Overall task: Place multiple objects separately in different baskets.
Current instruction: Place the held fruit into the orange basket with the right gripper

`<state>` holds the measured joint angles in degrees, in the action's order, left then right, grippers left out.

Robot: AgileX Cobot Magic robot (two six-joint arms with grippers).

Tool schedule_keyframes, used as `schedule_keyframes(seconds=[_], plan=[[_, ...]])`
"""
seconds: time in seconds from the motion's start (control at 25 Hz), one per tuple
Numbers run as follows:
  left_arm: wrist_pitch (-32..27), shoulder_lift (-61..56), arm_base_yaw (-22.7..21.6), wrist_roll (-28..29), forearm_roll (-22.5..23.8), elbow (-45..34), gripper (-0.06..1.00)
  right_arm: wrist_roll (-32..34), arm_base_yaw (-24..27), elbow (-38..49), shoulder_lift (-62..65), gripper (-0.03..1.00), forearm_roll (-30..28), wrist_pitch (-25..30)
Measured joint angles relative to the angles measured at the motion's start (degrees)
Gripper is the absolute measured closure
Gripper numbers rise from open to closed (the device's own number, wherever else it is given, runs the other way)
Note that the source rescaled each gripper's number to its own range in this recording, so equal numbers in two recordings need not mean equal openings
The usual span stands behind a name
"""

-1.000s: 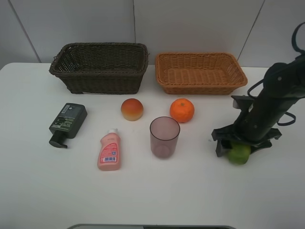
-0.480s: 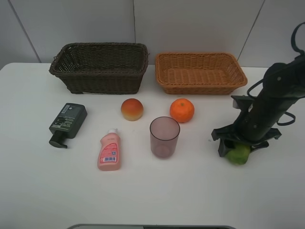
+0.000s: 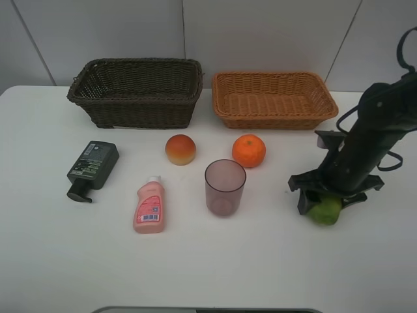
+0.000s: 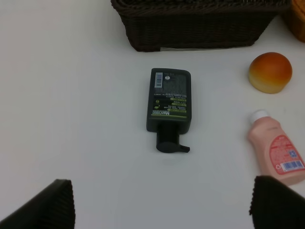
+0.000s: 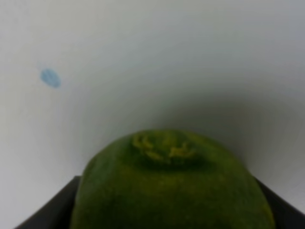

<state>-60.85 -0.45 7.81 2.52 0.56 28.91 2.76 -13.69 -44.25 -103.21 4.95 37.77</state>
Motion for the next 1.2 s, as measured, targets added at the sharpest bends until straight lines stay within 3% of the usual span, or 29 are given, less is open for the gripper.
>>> schedule_keyframes(seconds=[0.32, 0.68, 1.0, 1.2], plan=[[0.0, 0.0, 0.0, 0.0, 0.0, 0.0, 0.1, 0.0, -0.9, -13.0, 4.3, 0.34, -0.5, 13.5], [0.0, 0.0, 0.0, 0.0, 0.0, 0.0, 0.1, 1.1, -1.0, -34.5, -2.7, 0.34, -4.3, 24.8], [0.0, 0.0, 0.0, 0.0, 0.0, 0.0, 0.1, 1.1, -1.0, -54.8, -14.0, 0.34, -6.9, 26.1], [0.0, 0.0, 0.0, 0.0, 0.0, 0.0, 0.1, 1.2, -1.0, -61.0, -19.2, 0.34, -8.9, 22.9]])
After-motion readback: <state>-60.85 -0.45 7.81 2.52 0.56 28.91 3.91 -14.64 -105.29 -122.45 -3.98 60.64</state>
